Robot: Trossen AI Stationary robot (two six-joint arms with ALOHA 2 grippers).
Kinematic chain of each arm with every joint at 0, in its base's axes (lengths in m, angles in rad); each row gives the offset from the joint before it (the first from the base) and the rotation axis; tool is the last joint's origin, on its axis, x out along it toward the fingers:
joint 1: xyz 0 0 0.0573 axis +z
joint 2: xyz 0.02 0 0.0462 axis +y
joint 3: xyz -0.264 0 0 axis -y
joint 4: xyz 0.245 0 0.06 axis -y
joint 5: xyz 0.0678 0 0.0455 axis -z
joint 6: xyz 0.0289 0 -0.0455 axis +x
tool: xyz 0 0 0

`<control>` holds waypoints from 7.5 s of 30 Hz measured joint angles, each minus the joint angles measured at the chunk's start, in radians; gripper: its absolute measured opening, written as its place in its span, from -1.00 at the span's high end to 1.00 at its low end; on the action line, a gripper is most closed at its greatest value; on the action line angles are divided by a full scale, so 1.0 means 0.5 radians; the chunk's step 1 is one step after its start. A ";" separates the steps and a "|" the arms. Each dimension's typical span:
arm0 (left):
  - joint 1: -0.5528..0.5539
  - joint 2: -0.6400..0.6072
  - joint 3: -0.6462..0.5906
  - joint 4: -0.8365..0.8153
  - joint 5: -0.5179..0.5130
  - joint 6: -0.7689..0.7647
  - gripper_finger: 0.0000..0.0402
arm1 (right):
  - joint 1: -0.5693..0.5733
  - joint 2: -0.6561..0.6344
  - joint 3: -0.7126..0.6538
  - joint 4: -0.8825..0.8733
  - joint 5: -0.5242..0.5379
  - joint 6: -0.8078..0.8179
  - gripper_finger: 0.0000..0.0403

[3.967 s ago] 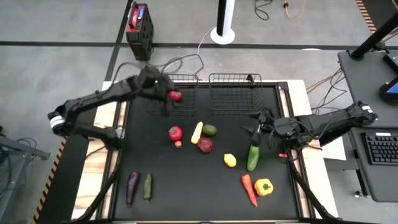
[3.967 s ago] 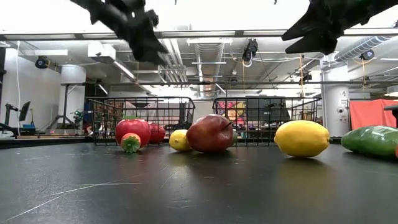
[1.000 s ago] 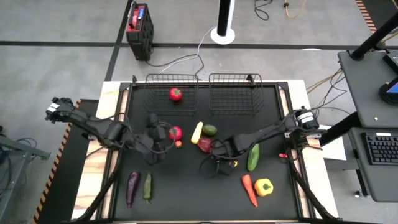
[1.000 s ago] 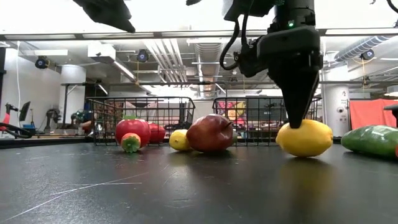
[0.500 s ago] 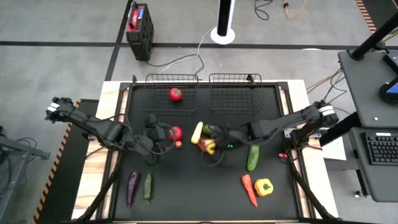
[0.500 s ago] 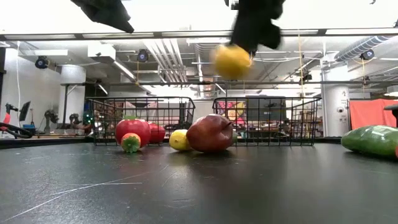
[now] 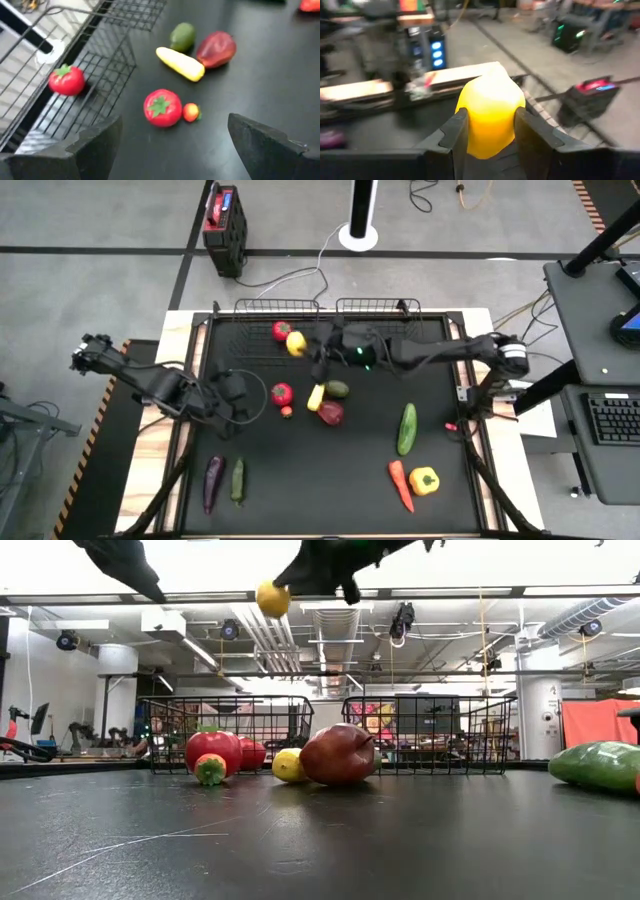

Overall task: Sort produce into baskets
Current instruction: Put the lemon into the left wire basket, then put the eggplant into the right wire basket

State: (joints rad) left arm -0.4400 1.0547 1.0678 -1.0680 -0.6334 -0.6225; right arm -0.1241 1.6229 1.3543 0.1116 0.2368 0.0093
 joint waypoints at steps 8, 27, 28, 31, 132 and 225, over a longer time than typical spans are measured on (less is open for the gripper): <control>0.000 -0.085 0.007 -0.067 -0.087 -0.052 -0.71 | -0.244 0.269 0.162 0.087 -0.018 -0.136 0.33; 0.000 -0.125 0.007 -0.102 -0.238 -0.038 -0.71 | -0.300 0.666 0.366 0.521 -0.024 -0.479 0.33; 0.000 -0.125 0.007 -0.102 -0.238 -0.038 -0.71 | -0.299 0.695 0.363 0.559 -0.024 -0.489 0.33; 0.000 -0.125 0.007 -0.103 -0.239 -0.039 -0.71 | -0.299 0.780 0.362 0.661 -0.024 -0.513 0.33; 0.001 -0.132 0.005 -0.171 -0.392 -0.030 -0.71 | -0.451 1.243 1.593 -1.756 -0.437 -0.786 0.04; -0.754 0.926 -0.599 0.269 1.500 -2.182 -0.54 | 0.170 -0.094 0.492 -1.367 -0.578 -0.434 0.04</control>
State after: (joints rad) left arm -0.8169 1.5177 0.7681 -0.9337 0.1165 -1.7136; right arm -0.0391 1.5761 1.6005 -0.5720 -0.0521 -0.2075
